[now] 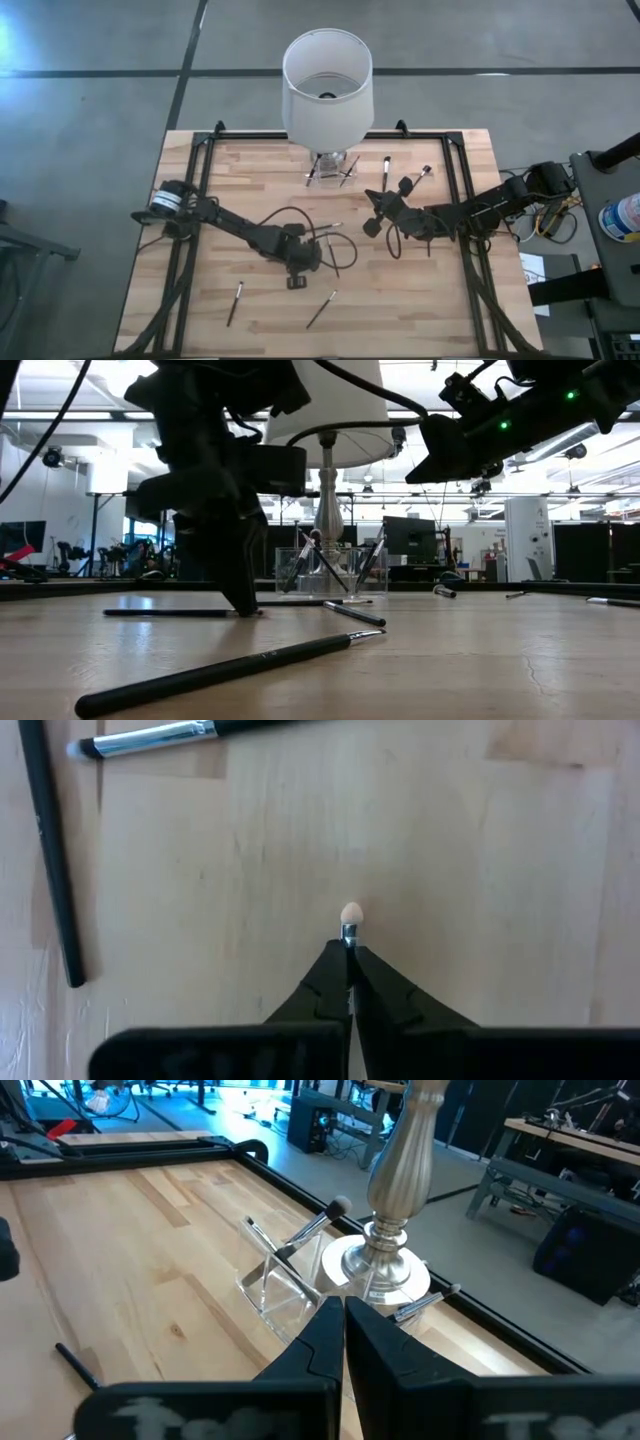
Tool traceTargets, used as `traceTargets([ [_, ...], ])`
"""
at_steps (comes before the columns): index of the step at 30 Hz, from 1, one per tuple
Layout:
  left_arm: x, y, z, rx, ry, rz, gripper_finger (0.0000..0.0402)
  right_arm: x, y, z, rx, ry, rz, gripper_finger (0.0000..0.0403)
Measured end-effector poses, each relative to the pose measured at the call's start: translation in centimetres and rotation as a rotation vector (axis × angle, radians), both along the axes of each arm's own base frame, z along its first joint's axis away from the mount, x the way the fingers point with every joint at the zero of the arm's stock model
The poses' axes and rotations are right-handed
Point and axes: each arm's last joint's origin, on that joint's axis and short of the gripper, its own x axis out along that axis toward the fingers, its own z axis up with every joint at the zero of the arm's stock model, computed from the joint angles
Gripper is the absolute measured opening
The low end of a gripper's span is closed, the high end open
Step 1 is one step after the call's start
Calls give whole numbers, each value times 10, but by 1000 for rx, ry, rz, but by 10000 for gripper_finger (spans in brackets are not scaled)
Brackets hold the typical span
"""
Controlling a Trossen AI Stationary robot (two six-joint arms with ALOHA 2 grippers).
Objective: Put items in baskets/containers
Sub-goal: Put the black eyeshadow brush into the transparent organizer
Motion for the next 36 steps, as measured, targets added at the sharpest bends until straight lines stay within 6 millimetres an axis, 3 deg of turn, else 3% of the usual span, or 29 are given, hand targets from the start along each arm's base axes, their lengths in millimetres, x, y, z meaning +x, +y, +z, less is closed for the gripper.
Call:
traceTargets([
  [13,-9,-3,18,9,-10,-22,1,0,0,0,0,1,0,9],
  [26,-17,-10,20,98,2,-5,1,0,0,0,0,2,0,9],
  [36,-11,9,20,136,-15,89,14,0,0,0,1,1,-1,9],
])
